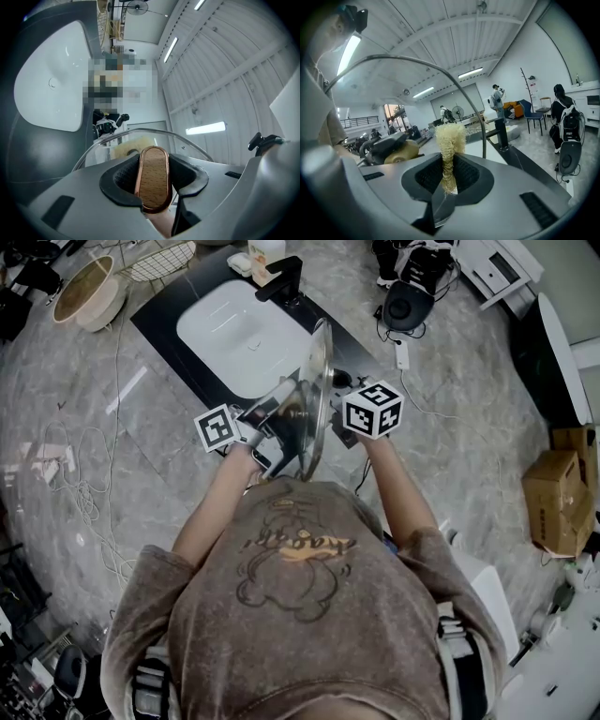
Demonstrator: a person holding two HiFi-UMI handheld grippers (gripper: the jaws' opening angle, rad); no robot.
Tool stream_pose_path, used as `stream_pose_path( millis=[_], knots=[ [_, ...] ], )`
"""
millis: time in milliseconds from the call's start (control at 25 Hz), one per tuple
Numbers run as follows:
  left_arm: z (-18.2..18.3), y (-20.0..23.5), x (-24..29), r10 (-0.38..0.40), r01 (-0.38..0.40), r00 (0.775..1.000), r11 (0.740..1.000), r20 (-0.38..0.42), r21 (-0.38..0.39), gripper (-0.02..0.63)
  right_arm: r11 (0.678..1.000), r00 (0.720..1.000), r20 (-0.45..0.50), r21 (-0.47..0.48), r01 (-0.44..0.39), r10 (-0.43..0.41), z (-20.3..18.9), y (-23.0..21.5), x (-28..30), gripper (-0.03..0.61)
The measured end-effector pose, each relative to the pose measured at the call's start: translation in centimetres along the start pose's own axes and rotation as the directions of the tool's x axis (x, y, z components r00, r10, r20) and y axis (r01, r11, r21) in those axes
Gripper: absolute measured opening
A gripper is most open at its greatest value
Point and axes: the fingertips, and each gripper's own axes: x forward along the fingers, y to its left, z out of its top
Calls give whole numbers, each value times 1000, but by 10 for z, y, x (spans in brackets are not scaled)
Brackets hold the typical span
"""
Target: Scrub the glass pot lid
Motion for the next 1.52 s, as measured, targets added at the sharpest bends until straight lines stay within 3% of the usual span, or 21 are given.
stream_pose_path(
  millis=[360, 840, 1160, 1520],
  knots=[
    [3, 4, -3, 9, -9, 1000, 1000, 10, 2, 179, 998, 989, -142, 44, -41, 47, -65, 12, 5, 49],
    [7, 10, -7, 33, -33, 999, 999, 33, 15, 179, 981, 971, -168, 124, -150, 170, -95, 62, -18, 49],
    [11, 12, -12, 39, -40, 998, 999, 50, 21, 179, 962, 960, -106, 107, -249, 260, -66, 100, -41, 49],
    [11, 15, -14, 40, -40, 998, 999, 57, -4, 179, 960, 961, 44, 50, -275, 273, 6, 112, -58, 49]
  ],
)
